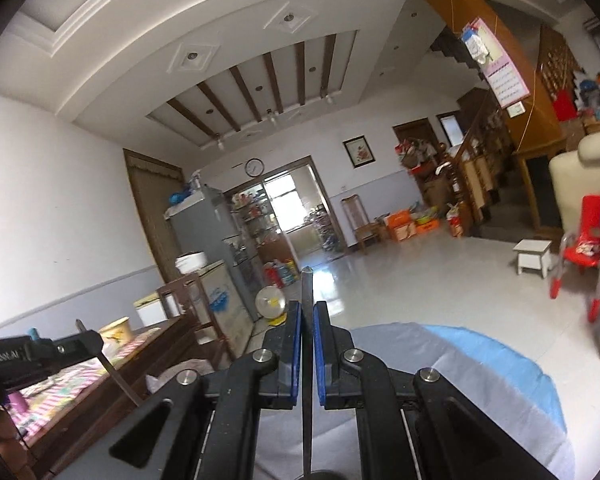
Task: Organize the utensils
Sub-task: 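Lift the chopstick with the right gripper and drop it into the grey cup, then lower the right gripper to the remaining chopsticks and pinch one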
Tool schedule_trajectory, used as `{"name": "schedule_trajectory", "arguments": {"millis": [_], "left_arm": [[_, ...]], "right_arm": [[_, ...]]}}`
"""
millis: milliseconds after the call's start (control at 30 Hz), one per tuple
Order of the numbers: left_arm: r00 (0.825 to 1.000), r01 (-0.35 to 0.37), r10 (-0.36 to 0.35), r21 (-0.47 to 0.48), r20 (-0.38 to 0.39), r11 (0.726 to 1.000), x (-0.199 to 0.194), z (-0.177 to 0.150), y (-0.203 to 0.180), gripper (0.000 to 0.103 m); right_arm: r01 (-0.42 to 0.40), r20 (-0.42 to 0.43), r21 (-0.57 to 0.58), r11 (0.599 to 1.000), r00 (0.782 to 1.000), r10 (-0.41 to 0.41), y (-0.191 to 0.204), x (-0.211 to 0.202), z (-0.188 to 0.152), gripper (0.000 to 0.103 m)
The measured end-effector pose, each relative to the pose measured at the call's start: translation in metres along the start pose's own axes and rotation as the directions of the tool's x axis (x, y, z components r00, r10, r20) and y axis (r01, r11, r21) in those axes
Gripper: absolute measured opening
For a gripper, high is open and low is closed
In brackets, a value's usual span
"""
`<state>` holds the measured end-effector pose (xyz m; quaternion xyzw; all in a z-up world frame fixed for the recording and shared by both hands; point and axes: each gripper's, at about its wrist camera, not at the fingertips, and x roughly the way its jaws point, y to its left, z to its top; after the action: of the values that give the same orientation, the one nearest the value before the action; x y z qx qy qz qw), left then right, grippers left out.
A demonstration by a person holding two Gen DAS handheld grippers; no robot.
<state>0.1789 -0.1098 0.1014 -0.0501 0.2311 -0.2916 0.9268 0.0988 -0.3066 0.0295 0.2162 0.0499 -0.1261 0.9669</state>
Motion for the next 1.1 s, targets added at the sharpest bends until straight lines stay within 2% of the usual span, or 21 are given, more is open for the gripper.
{"name": "schedule_trajectory", "arguments": {"millis": [100,233,467,600,633,700,733,767,833,867,900,933,967,1100], "left_arm": [[1.000,-0.006,0.006,-0.009,-0.021,1.000,0.021,-0.011,-0.002,0.006],[0.995,-0.007,0.005,-0.018,-0.100,1.000,0.047,-0.029,-0.001,0.006],[0.968,-0.006,0.003,-0.010,-0.250,1.000,0.072,-0.052,0.001,0.006],[0.957,0.001,-0.002,-0.006,-0.291,1.000,0.067,-0.062,0.003,0.007],[0.956,0.003,-0.007,-0.012,-0.295,1.000,0.064,-0.063,0.005,0.009],[0.957,0.005,-0.011,-0.024,-0.289,1.000,0.055,-0.065,0.012,0.020],[0.959,0.000,-0.007,-0.025,-0.283,1.000,0.051,-0.066,0.015,0.032],[0.962,-0.010,0.002,-0.027,-0.272,1.000,0.045,-0.067,0.019,0.039],[0.966,-0.026,0.016,-0.032,-0.259,0.999,0.033,-0.072,0.028,0.039],[0.966,-0.030,0.020,-0.035,-0.259,0.999,0.029,-0.073,0.032,0.039],[0.966,-0.037,0.026,-0.038,-0.259,0.999,0.024,-0.075,0.036,0.039],[0.965,-0.050,0.038,-0.039,-0.260,0.998,0.019,-0.079,0.040,0.039],[0.964,-0.065,0.053,-0.040,-0.260,0.997,0.015,-0.082,0.043,0.039],[0.953,-0.117,0.088,-0.083,-0.290,0.990,0.003,-0.104,0.067,0.040]], "right_arm": [[0.021,-0.028,-0.018,1.000,0.999,-0.021,0.000,0.010,-0.012,0.007],[0.021,-0.085,-0.016,1.000,0.996,-0.022,-0.005,0.018,-0.023,0.007],[0.001,-0.180,0.033,0.999,0.984,0.005,-0.024,0.015,-0.028,0.008],[-0.003,-0.227,0.070,0.998,0.974,0.018,-0.037,0.011,-0.028,0.008],[-0.002,-0.232,0.081,0.997,0.973,0.021,-0.041,0.007,-0.027,0.009],[-0.008,-0.221,0.110,0.994,0.975,0.032,-0.045,0.000,-0.024,0.009],[-0.012,-0.212,0.125,0.992,0.977,0.039,-0.048,-0.006,-0.021,0.010],[-0.018,-0.203,0.137,0.990,0.978,0.045,-0.051,-0.012,-0.020,0.012],[-0.023,-0.184,0.153,0.988,0.982,0.052,-0.054,-0.022,-0.017,0.020],[-0.028,-0.164,0.166,0.986,0.985,0.056,-0.058,-0.031,-0.016,0.033],[-0.029,-0.151,0.177,0.984,0.987,0.056,-0.060,-0.038,-0.014,0.053],[-0.030,-0.131,0.189,0.982,0.990,0.056,-0.062,-0.046,-0.013,0.065],[-0.029,-0.104,0.197,0.980,0.993,0.051,-0.062,-0.055,-0.013,0.069],[-0.056,-0.051,0.164,0.985,0.997,0.065,-0.062,-0.086,-0.018,0.067]]}}
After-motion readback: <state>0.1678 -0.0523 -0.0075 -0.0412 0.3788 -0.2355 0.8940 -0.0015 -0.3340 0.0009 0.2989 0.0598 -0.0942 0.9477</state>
